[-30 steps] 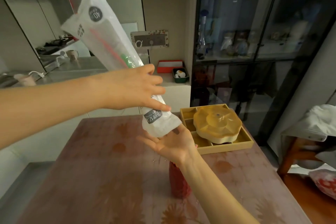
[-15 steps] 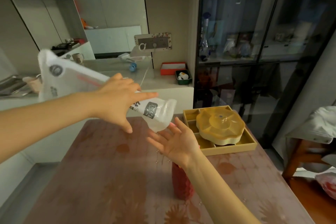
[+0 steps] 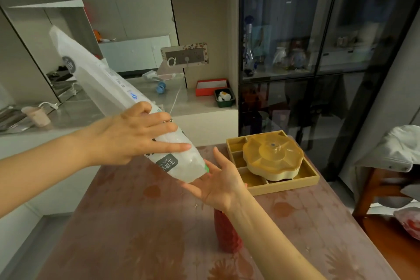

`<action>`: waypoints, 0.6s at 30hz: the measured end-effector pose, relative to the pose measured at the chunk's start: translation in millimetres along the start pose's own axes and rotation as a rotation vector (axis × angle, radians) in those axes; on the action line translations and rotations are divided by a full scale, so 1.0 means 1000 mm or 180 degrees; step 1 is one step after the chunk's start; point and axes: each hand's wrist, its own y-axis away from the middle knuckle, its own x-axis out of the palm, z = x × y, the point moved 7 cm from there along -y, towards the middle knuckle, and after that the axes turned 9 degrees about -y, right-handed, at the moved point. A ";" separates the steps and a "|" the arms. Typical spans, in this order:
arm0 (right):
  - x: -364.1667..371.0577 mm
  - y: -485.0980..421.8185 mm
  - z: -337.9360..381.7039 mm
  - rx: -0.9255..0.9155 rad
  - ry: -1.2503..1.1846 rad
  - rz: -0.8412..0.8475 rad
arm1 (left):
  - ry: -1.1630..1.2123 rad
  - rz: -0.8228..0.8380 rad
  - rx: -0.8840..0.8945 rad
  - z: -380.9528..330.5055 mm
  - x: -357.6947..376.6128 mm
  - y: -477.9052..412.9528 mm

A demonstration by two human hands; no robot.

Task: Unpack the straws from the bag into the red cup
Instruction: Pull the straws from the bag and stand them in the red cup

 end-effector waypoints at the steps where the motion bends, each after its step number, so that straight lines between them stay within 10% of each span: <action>1: -0.002 -0.001 -0.001 -0.0003 -0.0043 -0.0040 | -0.0089 -0.0033 0.0005 0.002 -0.002 -0.001; 12: -0.001 0.008 0.008 -0.0174 0.0348 0.0036 | 0.0241 0.0090 -0.0895 0.028 0.012 0.000; 18: -0.010 0.030 0.073 -0.1297 0.0680 -0.0203 | 0.0860 -0.0106 -0.1872 0.023 0.029 0.018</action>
